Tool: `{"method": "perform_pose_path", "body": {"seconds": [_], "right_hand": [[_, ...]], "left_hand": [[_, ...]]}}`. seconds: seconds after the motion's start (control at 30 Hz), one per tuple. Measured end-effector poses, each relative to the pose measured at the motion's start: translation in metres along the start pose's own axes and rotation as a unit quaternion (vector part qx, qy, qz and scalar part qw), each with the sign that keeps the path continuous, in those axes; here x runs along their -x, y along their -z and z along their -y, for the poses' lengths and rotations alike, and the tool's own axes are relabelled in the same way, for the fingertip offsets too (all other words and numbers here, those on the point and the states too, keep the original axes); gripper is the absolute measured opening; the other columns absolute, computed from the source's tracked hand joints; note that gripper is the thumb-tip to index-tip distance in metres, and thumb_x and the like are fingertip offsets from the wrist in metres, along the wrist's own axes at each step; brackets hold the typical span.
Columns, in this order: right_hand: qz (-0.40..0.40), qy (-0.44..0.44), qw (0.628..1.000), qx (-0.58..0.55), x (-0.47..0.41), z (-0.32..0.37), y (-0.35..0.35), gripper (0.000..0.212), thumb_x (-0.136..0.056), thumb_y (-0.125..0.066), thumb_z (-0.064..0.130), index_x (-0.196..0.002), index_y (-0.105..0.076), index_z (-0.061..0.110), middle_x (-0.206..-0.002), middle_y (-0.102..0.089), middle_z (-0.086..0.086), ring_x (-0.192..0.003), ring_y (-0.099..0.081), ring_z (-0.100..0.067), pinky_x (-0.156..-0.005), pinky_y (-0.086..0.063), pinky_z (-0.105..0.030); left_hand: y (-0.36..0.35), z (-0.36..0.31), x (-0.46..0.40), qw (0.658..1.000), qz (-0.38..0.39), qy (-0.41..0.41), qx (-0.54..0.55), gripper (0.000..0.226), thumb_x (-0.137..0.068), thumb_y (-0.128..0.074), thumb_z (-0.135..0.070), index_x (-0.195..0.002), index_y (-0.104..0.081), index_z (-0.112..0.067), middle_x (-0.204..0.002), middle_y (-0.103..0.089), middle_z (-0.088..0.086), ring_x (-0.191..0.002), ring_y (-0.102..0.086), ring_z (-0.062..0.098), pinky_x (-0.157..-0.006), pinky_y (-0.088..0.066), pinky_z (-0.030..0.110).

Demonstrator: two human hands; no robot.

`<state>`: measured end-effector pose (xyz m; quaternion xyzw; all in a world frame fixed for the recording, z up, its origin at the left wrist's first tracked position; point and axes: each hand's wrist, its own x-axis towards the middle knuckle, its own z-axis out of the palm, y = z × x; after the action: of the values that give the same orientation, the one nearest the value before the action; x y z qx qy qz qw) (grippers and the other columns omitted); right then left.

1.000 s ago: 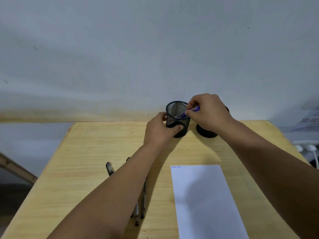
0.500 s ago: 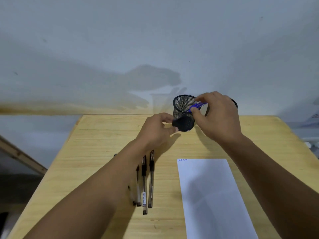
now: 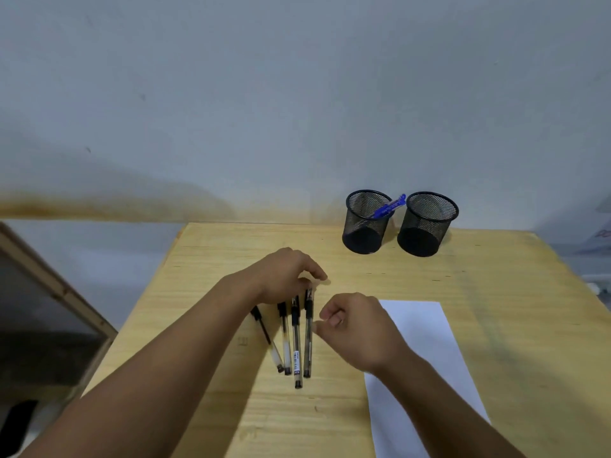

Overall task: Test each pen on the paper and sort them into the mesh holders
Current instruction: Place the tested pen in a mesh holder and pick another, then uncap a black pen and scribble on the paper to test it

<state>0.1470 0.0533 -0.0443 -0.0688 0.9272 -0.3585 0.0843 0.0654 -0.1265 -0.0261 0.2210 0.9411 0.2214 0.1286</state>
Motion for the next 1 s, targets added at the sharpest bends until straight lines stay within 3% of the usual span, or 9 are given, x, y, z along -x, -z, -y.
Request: {"method": "perform_pose_path", "body": {"seconds": [0.1, 0.33, 0.5, 0.8, 0.9, 1.0], "right_hand": [[-0.003, 0.008, 1.0, 0.005, 0.006, 0.008, -0.01, 0.018, -0.079, -0.072, 0.044, -0.086, -0.067, 0.028, -0.075, -0.067, 0.011, -0.072, -0.064, -0.006, -0.067, -0.052, -0.026], [-0.005, -0.017, 1.0, 0.012, 0.012, 0.018, -0.019, 0.017, -0.075, -0.077, 0.029, -0.086, -0.064, 0.026, -0.081, -0.067, 0.006, -0.077, -0.065, -0.015, -0.072, -0.055, -0.032], [-0.005, -0.034, 0.999, -0.017, 0.017, 0.014, -0.004, 0.023, -0.069, -0.069, 0.015, -0.085, -0.057, 0.024, -0.077, -0.068, 0.001, -0.063, -0.067, -0.021, -0.055, -0.054, -0.033], [0.007, 0.027, 0.999, 0.044, 0.034, -0.018, 0.059, 0.013, -0.07, -0.061, 0.029, -0.079, -0.053, 0.034, -0.073, -0.061, 0.008, -0.066, -0.057, -0.01, -0.057, -0.047, -0.03], [-0.007, 0.048, 0.998, 0.049, 0.037, -0.029, 0.071, 0.009, -0.078, -0.065, 0.035, -0.08, -0.056, 0.036, -0.077, -0.062, 0.012, -0.064, -0.055, -0.004, -0.051, -0.039, -0.017], [0.001, 0.059, 0.998, 0.035, 0.041, -0.037, 0.076, 0.007, -0.088, -0.064, 0.032, -0.084, -0.059, 0.035, -0.074, -0.064, 0.017, -0.06, -0.055, 0.0, -0.05, -0.04, -0.016]], "left_hand": [[-0.001, -0.002, 0.004, 0.999, 0.023, 0.0, -0.031, 0.032, -0.095, -0.059, -0.012, -0.119, -0.069, -0.029, -0.129, -0.064, -0.005, -0.124, -0.051, 0.018, -0.1, -0.045, 0.042], [-0.008, -0.003, 0.012, 0.998, 0.0, -0.008, -0.065, 0.03, -0.091, -0.059, -0.007, -0.108, -0.074, -0.026, -0.121, -0.067, -0.004, -0.116, -0.053, 0.019, -0.094, -0.048, 0.041], [-0.009, -0.002, 0.022, 0.996, -0.026, -0.024, -0.086, 0.024, -0.093, -0.062, -0.014, -0.106, -0.073, -0.031, -0.116, -0.067, -0.009, -0.108, -0.05, 0.018, -0.089, -0.046, 0.039], [-0.012, -0.03, 0.046, 0.99, -0.094, -0.082, 0.062, 0.011, -0.091, -0.068, -0.028, -0.099, -0.072, -0.035, -0.099, -0.064, -0.012, -0.095, -0.055, 0.007, -0.082, -0.048, 0.039], [-0.029, -0.046, 0.048, 0.981, -0.143, -0.113, 0.071, 0.011, -0.091, -0.069, -0.029, -0.1, -0.073, -0.034, -0.096, -0.066, -0.013, -0.089, -0.055, 0.006, -0.08, -0.047, 0.034], [-0.046, -0.058, 0.048, 0.969, -0.194, -0.12, 0.09, 0.011, -0.091, -0.069, -0.03, -0.1, -0.074, -0.034, -0.094, -0.064, -0.016, -0.088, -0.052, 0.0, -0.077, -0.041, 0.023]]}}
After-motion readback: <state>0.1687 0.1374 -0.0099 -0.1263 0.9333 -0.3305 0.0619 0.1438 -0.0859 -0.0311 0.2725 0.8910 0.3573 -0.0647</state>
